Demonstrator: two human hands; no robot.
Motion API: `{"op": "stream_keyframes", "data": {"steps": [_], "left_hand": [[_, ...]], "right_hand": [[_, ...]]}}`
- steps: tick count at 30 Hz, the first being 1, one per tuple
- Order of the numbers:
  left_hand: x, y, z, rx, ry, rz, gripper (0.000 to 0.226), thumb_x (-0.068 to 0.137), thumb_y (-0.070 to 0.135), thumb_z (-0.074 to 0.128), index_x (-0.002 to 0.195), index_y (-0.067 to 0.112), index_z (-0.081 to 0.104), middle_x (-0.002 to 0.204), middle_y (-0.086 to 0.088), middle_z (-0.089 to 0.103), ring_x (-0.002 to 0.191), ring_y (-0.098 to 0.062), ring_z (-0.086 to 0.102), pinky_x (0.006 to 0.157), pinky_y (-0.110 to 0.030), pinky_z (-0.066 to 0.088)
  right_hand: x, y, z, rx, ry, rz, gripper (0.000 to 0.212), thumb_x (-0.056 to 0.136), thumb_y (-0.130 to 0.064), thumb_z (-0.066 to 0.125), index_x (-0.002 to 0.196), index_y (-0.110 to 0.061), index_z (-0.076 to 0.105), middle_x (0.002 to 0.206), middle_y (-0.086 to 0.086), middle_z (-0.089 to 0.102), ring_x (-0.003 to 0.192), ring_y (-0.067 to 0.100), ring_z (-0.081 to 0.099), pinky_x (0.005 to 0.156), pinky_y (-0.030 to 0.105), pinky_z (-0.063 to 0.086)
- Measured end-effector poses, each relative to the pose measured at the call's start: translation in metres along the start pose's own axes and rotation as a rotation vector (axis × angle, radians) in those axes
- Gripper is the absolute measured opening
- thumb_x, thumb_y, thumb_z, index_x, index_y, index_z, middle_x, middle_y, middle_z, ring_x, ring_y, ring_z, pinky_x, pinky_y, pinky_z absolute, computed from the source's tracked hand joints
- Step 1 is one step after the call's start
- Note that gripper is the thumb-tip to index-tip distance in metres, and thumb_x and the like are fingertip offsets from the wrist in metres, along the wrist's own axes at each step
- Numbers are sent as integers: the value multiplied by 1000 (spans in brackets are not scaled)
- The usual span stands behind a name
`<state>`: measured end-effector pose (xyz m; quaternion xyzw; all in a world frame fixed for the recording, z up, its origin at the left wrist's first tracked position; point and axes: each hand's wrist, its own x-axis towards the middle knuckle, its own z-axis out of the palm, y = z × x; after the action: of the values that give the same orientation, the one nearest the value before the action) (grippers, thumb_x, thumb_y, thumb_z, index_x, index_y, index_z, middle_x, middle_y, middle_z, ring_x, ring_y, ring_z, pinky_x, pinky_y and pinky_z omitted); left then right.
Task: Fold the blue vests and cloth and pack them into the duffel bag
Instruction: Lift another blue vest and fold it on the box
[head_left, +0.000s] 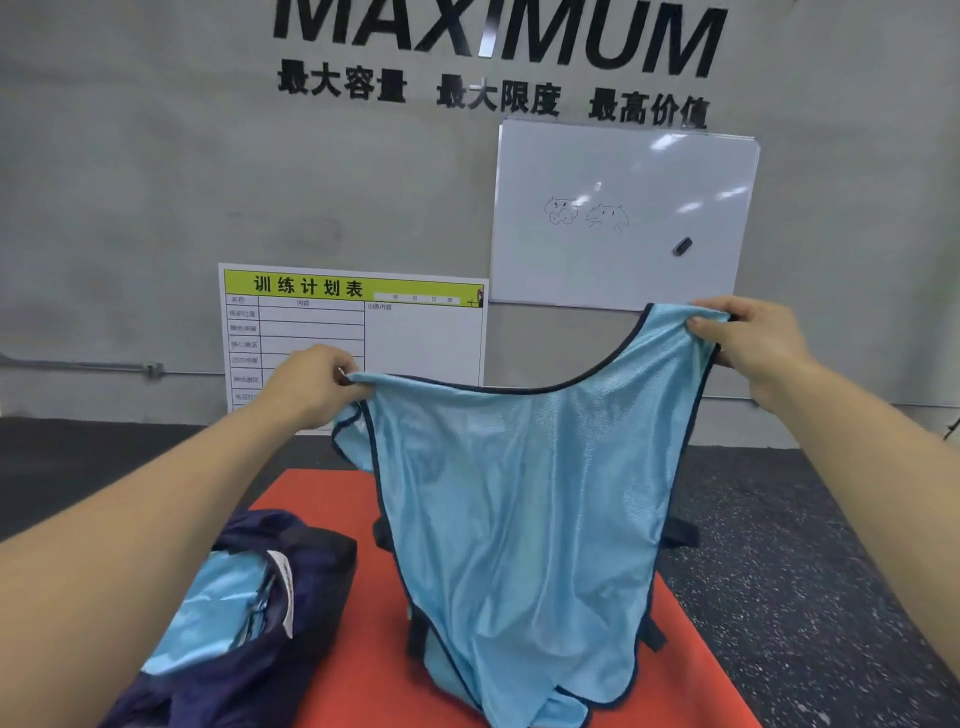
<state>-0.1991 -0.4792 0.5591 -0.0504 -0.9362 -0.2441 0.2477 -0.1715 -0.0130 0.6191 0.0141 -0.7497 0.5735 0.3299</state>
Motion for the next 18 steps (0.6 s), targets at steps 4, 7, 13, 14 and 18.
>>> {"op": "stream_keyframes", "data": {"steps": [4,7,13,14,18], "left_hand": [[-1,9,-15,25,25,-28,49,101,43,56,64,12,55,53,-4,53,52,-24,48,54,-32,34],[-3,15,-19,1,-31,-54,49,105,43,47,72,8,58,55,-6,64,54,-25,62,57,-32,42],[-8,15,-13,-434,-54,-45,18,102,15,57,104,12,75,92,-6,77,86,-21,74,79,-37,58],[-8,15,-12,-466,-38,-40,16,98,14,64,107,13,77,96,-4,75,87,-19,71,81,-36,58],[-9,19,-6,-676,-49,-124,24,95,30,69,113,15,76,111,1,72,99,-16,69,88,-32,56]], "right_hand": [[-5,-5,0,28,-28,11,26,90,-8,76,114,-17,75,108,3,73,101,20,71,92,34,58],[-8,-7,-1,38,-45,8,27,91,-8,75,116,-16,74,111,4,72,101,19,71,88,31,58],[-14,-8,-1,47,-56,6,27,92,-6,74,116,-15,73,109,4,72,96,17,70,83,29,58],[-15,-8,-1,47,-54,4,26,92,-5,73,117,-14,73,107,4,72,92,16,70,81,28,58],[-18,-8,0,50,-59,7,26,92,-4,73,117,-13,73,105,3,73,87,14,71,78,25,58]]}}
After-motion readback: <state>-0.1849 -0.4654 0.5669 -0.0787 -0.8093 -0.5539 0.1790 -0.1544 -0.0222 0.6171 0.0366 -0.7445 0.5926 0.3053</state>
